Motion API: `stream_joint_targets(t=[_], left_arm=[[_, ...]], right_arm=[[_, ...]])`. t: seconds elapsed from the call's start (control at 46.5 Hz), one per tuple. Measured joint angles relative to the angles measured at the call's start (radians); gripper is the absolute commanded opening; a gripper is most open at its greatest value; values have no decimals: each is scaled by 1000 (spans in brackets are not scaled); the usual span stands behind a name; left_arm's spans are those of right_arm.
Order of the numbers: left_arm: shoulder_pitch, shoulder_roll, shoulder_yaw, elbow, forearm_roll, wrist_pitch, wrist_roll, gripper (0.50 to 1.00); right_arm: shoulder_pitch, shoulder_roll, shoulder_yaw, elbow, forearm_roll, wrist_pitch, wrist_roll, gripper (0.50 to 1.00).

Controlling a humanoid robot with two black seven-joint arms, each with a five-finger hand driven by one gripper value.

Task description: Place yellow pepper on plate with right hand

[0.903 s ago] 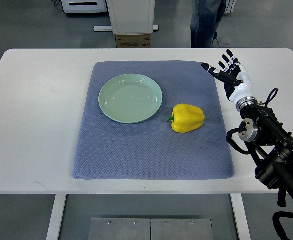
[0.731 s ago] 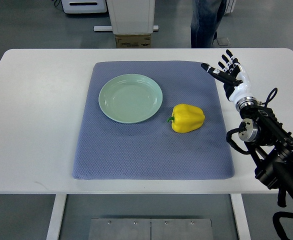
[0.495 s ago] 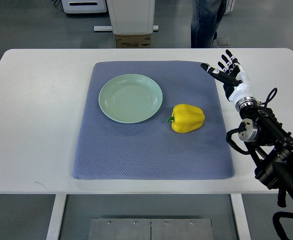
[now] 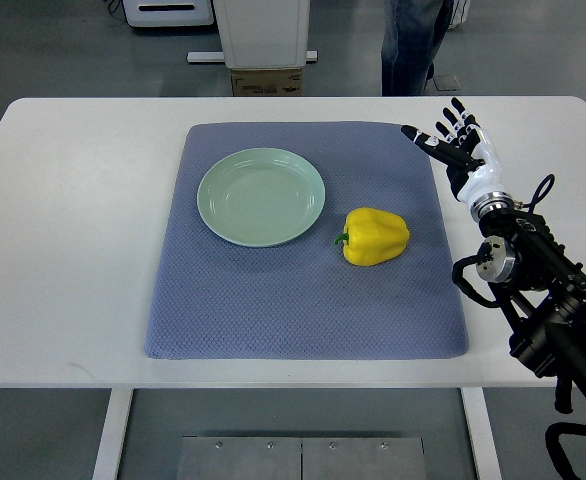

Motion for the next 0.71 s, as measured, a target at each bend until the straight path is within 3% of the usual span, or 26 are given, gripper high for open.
stream_joint_targets(t=[0.387,0.538,0.71], left_arm=[[0,0,0,0,0,0,0,1000],[0,0,0,0,0,0,0,1000],[0,0,0,0,0,0,0,1000]], right_arm=[[1,0,0,-1,0,0,1,1000],[1,0,0,0,0,0,57,1000],[2,0,-1,0,0,0,64,1000]])
